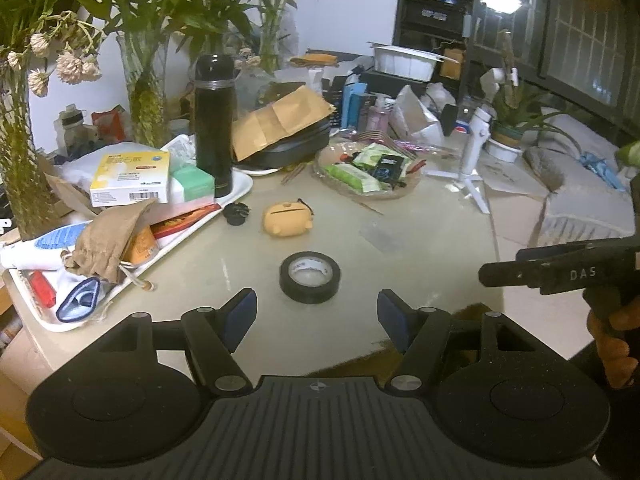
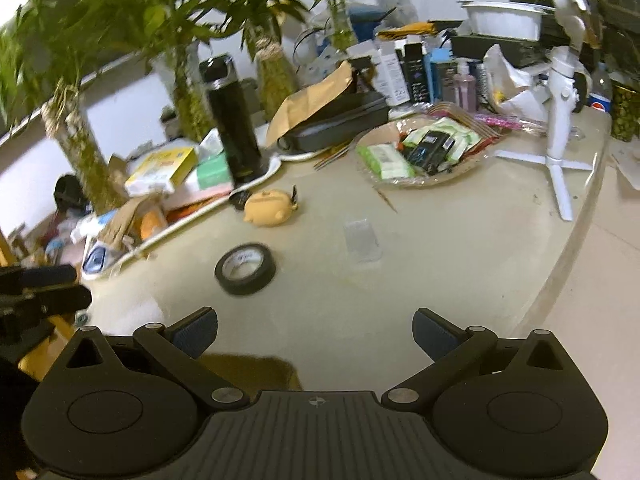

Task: Organize rigid objects
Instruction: 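Withdraw both open tools from the box back over the table, then lower the open left tool over the black electrical tape roll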

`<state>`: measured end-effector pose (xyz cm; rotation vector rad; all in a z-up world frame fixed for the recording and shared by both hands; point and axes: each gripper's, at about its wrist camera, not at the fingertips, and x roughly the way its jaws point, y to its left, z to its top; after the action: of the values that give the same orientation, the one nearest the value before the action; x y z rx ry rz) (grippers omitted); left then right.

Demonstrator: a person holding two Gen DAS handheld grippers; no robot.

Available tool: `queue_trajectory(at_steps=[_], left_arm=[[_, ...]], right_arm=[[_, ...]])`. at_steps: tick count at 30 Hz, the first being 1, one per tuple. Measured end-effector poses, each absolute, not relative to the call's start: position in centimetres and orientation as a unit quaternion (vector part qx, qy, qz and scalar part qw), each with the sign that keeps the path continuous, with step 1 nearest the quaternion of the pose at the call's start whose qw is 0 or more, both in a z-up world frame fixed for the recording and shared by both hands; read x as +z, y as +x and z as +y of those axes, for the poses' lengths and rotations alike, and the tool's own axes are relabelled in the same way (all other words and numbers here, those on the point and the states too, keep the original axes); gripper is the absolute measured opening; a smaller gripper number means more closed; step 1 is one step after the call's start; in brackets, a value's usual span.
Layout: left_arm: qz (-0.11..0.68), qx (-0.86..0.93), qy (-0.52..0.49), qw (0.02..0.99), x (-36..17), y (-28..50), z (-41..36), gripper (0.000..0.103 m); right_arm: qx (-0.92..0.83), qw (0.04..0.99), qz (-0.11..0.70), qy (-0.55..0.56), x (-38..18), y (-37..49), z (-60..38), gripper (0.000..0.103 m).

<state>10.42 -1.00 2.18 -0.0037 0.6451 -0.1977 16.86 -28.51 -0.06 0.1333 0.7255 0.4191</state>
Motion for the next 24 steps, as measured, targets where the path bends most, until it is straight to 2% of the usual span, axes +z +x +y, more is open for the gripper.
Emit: queue_trajectory(at_steps=[14,19,24], left_arm=[[0.311,-0.107,0.013,0.944,2.2,13.7,-0.8,0.066],[0.327,-0.125,-0.028,0.936,1.8,15.3,-0.4,0.066],[0.328,-0.117,0.001,0.937,1.4,16.7,-1.0,0.066]], right_arm=[[0.196,0.913,0.358,0.018,-1.8,19.8,-27.7,0.103],[0.204,0.911,0.357,0.006,-2.1,21.3,-27.1,0.103],[0.213,0.909,0.360,0.000,-2.5,22.9,-26.5,0.103]])
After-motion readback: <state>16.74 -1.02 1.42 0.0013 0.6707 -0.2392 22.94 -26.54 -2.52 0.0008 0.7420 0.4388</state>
